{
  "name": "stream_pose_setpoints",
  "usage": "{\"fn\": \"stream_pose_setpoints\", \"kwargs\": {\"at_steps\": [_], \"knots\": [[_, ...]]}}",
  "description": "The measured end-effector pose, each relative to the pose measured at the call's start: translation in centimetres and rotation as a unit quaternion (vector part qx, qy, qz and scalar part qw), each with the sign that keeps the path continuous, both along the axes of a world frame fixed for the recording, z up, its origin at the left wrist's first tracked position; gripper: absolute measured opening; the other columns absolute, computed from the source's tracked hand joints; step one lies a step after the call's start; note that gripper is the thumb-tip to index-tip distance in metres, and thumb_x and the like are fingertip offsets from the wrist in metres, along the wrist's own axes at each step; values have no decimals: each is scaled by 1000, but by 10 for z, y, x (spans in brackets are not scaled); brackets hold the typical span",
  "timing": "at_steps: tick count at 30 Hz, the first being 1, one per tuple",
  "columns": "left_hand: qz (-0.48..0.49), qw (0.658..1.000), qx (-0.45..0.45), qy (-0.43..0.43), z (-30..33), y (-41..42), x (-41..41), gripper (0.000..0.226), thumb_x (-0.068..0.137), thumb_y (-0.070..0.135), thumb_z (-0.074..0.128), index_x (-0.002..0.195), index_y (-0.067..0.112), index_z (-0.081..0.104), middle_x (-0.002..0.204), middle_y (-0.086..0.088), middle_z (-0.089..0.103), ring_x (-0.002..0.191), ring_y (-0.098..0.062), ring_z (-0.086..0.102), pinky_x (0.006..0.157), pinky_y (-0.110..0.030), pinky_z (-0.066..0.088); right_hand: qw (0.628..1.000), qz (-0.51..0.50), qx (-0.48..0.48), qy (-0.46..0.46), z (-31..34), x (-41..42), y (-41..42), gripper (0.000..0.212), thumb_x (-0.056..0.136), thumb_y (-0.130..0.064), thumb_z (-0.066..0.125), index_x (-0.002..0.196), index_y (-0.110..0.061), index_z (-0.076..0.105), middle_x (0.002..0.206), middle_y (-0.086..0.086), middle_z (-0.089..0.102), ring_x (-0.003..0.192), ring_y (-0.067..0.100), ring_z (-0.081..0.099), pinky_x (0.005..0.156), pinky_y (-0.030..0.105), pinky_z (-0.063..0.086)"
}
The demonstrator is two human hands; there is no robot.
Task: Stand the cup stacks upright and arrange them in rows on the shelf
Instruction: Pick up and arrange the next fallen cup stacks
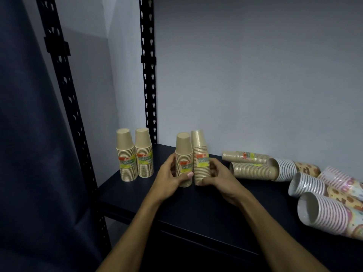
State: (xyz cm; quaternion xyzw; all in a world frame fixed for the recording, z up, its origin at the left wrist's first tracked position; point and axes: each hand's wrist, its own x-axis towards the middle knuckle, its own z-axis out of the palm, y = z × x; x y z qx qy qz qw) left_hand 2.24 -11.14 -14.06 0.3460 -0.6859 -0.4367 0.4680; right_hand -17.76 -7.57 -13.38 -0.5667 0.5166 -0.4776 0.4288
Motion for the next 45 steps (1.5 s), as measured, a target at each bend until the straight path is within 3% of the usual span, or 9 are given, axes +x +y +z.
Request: {"fn": "stream_pose_setpoints", "kwargs": {"at_steps": [3,10,15,18,20,24,30,39,45], "knots": [[7,1000,24,1,-5,-6,1,61,78,10,83,129,15,49,122,2,71,114,-10,67,102,-37,52,998,1,-35,51,-2,2,1,79,67,3,85,127,-33,48,127,-5,67,118,11,66,103,40,53],[12,1000,8,-11,-5,-6,2,55,82,11,80,131,13,55,124,0,69,115,-8,66,103,-33,52,992,-8,-61,111,-4,0,1,84,71,-4,88,137,-30,42,130,-11,64,120,7,63,104,40,53],[25,999,-1,-33,-3,-6,6,60,80,30,79,135,20,60,130,-5,64,121,-12,62,106,-38,50,991,-12,-64,120,-6,-2,-1,84,70,-6,88,137,-28,42,132,-10,63,122,7,63,105,42,52],[19,999,9,-32,-5,-6,4,51,88,11,73,136,17,55,129,-1,66,120,-8,63,106,-34,49,989,-19,-59,134,-7,-1,0,86,70,-11,89,138,-28,39,132,-10,62,120,7,62,105,40,52],[19,999,13,-27,-5,-5,3,49,92,4,67,136,18,51,129,2,66,119,-5,62,106,-31,49,987,-19,-54,149,-8,-1,0,86,67,-18,91,136,-31,41,131,-11,61,119,7,62,104,38,53],[7,999,14,-51,-6,-5,1,50,98,10,61,145,14,46,136,2,62,125,-5,59,109,-30,46,983,-8,-37,177,-5,-8,-2,93,54,-45,94,134,-33,48,134,-8,58,118,8,63,104,40,53],[9,997,-6,-70,-11,-8,0,64,90,32,72,146,22,43,136,7,62,123,-6,60,106,-38,50,989,-4,-59,134,-1,-10,1,64,78,-23,85,134,-25,56,126,-9,70,117,8,66,106,42,52],[16,996,-24,-90,-15,-12,-1,54,93,26,69,141,21,46,137,1,59,125,-9,58,107,-42,49,988,-43,-76,131,-6,-6,-3,80,61,-45,93,130,-31,53,126,-13,67,115,7,65,102,40,54],[28,995,-30,-95,-17,-14,-1,53,93,24,69,140,22,46,134,4,60,124,-8,59,107,-42,49,988,-34,-72,133,-6,-7,-2,66,73,-23,89,130,-26,55,124,-10,69,115,8,66,103,41,54]]}}
